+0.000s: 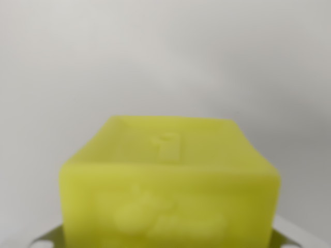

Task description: Pick yellow cube

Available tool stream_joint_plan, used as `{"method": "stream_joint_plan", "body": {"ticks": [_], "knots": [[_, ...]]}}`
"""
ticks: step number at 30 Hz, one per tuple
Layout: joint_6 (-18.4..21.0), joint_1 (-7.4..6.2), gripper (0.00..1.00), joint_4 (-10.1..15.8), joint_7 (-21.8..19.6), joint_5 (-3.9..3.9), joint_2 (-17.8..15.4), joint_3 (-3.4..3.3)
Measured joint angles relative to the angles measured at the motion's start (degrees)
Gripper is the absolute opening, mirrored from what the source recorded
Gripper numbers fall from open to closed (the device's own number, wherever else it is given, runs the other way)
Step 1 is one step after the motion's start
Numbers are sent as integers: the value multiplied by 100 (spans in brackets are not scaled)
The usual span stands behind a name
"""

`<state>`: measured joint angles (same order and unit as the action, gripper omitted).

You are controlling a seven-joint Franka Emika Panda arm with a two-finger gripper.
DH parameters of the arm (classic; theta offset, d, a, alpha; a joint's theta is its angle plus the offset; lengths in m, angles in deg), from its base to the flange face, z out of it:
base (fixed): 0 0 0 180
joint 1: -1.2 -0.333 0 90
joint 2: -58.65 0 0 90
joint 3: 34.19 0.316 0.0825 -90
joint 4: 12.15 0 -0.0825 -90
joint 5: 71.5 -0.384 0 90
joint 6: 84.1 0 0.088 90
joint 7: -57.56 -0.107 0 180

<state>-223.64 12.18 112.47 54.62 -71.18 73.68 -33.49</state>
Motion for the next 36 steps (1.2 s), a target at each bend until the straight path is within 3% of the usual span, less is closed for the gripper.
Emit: {"method": "stream_joint_plan", "body": {"ticks": [36], "knots": [[1192,-1,0,-362,12,-17,-826,0]]}}
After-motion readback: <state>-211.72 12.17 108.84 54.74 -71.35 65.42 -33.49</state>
